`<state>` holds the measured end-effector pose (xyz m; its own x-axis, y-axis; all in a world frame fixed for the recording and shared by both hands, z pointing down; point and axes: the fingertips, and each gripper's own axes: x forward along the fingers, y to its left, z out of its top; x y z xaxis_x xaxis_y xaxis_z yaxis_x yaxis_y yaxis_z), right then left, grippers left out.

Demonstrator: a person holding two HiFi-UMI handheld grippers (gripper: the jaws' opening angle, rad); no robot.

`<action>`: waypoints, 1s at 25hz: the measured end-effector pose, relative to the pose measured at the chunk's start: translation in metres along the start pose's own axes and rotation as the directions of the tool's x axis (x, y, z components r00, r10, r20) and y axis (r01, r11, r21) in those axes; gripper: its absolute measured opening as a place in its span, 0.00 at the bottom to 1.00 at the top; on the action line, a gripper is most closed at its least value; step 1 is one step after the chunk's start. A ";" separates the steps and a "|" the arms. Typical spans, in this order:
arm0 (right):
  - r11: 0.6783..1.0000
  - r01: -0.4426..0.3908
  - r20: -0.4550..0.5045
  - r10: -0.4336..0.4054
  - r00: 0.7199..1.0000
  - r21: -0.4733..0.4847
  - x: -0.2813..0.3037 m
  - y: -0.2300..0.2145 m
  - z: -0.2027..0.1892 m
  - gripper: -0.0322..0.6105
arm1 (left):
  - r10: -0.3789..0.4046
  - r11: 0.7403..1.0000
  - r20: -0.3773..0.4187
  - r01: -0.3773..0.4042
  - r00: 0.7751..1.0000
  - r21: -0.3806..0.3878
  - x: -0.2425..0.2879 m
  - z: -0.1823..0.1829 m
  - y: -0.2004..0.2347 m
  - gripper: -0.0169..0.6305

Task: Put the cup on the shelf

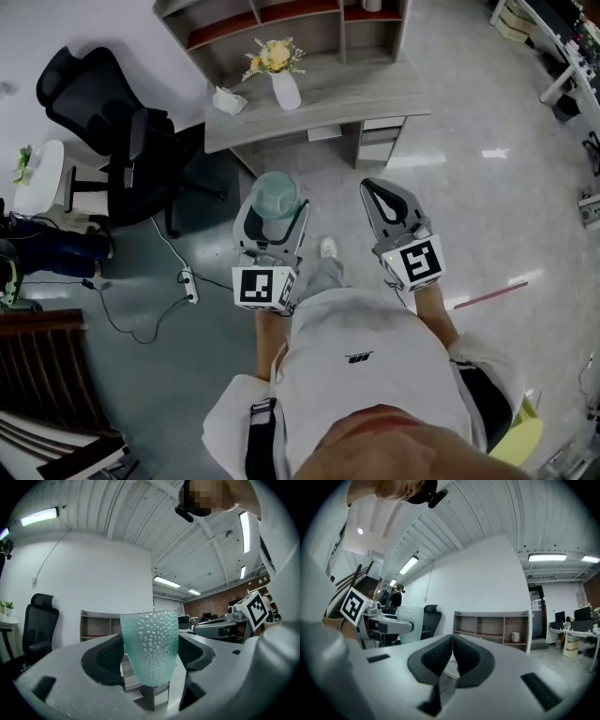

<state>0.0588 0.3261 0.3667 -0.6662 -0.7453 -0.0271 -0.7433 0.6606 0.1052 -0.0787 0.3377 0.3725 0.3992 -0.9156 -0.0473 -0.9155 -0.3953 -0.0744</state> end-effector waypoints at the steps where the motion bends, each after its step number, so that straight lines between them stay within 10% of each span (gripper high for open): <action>1: 1.000 0.001 -0.004 -0.001 1.000 0.001 0.006 -0.003 -0.001 0.09 | 0.001 1.000 -0.001 -0.001 1.000 -0.001 0.006 -0.001 0.005 0.60; 25: 0.999 0.050 -0.066 -0.049 0.997 0.017 0.152 -0.069 -0.024 0.09 | -0.052 0.999 -0.035 0.051 0.998 -0.017 0.135 -0.022 0.109 0.60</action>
<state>0.0100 0.1652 0.3792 -0.6237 -0.7810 0.0331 -0.7766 0.6239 0.0869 -0.1259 0.1691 0.3797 0.4439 -0.8960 -0.0089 -0.8947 -0.4427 -0.0594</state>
